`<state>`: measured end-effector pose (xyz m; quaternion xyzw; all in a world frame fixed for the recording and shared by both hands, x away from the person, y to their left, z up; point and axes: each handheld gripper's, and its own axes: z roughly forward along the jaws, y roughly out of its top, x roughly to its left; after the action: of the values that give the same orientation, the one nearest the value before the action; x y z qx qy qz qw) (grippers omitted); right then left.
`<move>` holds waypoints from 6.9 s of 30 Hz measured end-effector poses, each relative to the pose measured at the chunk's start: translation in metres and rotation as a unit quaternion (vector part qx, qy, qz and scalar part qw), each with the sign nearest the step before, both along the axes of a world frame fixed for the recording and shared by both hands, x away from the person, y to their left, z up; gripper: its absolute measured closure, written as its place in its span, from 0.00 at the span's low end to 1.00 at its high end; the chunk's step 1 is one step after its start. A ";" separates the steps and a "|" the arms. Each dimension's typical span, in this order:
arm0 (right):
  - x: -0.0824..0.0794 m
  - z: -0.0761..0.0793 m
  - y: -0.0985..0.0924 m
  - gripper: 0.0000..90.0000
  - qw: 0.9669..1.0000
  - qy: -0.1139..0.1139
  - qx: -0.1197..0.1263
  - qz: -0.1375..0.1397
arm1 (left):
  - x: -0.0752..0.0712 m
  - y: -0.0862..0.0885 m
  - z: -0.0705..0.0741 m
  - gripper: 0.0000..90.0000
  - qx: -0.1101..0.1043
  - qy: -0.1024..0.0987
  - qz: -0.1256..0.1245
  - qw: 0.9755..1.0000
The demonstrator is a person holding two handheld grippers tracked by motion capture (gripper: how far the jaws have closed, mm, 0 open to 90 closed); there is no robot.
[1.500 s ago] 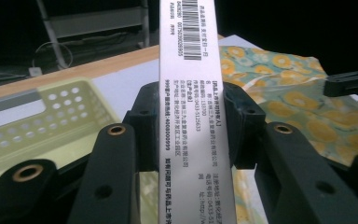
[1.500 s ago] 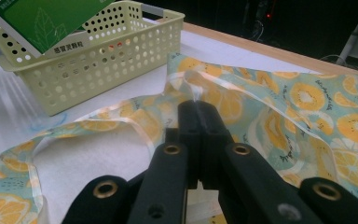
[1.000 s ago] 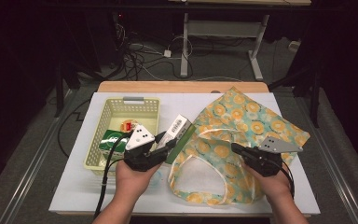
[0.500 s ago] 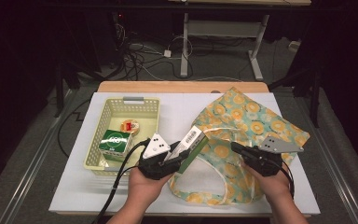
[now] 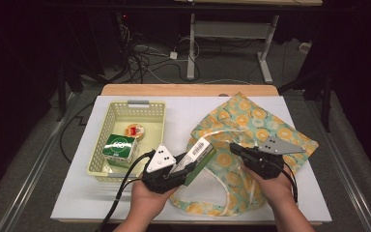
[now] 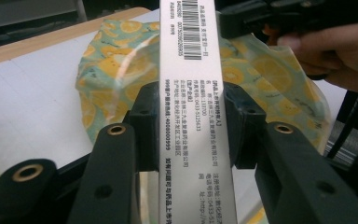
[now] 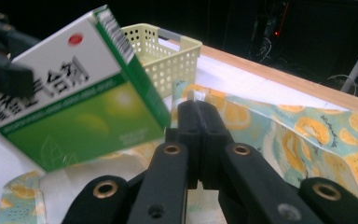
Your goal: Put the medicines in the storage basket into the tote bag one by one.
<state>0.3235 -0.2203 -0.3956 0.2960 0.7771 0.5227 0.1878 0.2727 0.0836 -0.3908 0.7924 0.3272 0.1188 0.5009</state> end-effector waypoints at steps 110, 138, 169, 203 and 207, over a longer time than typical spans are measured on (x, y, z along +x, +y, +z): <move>-0.002 0.014 -0.032 1.00 0.998 -0.035 0.051 -0.010 | 0.067 -0.111 -0.056 0.68 0.086 0.010 0.017 0.996; -0.002 0.013 -0.035 1.00 0.998 -0.032 0.048 -0.012 | 0.068 -0.115 -0.065 0.40 0.034 0.033 -0.002 0.999; -0.005 0.005 -0.031 1.00 0.999 -0.025 0.027 -0.006 | 0.019 -0.040 -0.046 0.00 0.020 0.040 -0.016 0.999; -0.011 0.007 -0.031 1.00 0.999 -0.030 0.023 -0.007 | -0.001 0.112 -0.026 0.00 0.030 0.032 0.127 0.991; -0.011 0.006 -0.031 1.00 0.999 -0.030 0.023 -0.006 | 0.002 0.128 -0.027 0.00 0.030 0.035 0.152 0.987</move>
<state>0.3129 -0.2508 -0.3893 0.2894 0.7571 0.5477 0.2076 0.2744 0.2117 -0.4178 0.7518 0.4576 0.1759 0.4410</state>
